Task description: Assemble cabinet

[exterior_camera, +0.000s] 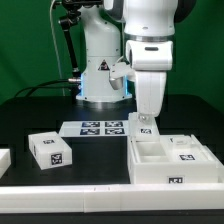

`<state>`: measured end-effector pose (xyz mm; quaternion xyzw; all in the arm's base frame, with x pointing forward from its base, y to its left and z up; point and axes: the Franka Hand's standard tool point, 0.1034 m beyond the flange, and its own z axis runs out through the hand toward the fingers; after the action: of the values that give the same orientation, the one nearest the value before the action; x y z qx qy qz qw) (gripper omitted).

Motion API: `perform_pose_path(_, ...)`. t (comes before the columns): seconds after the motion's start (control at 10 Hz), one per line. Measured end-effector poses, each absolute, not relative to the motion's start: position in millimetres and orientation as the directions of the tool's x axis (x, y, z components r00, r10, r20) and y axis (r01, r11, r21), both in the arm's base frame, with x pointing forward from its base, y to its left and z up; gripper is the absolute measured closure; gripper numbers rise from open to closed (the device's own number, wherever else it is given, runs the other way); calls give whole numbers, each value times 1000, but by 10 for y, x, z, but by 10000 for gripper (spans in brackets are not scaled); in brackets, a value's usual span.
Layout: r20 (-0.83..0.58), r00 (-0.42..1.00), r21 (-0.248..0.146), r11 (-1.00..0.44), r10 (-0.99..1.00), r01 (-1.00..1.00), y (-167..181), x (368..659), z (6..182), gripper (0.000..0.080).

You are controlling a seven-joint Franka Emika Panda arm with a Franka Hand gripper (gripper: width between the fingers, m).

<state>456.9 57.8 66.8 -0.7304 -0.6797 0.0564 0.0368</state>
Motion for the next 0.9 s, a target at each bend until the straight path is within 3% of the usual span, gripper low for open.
perform_pose_path(0.4, -27, 71, -116, -73, 997, 991, 584, 4568, 655, 731)
perform_pose_path(0.9, -6, 68, -65, -68, 998, 996, 607, 4551, 629, 731)
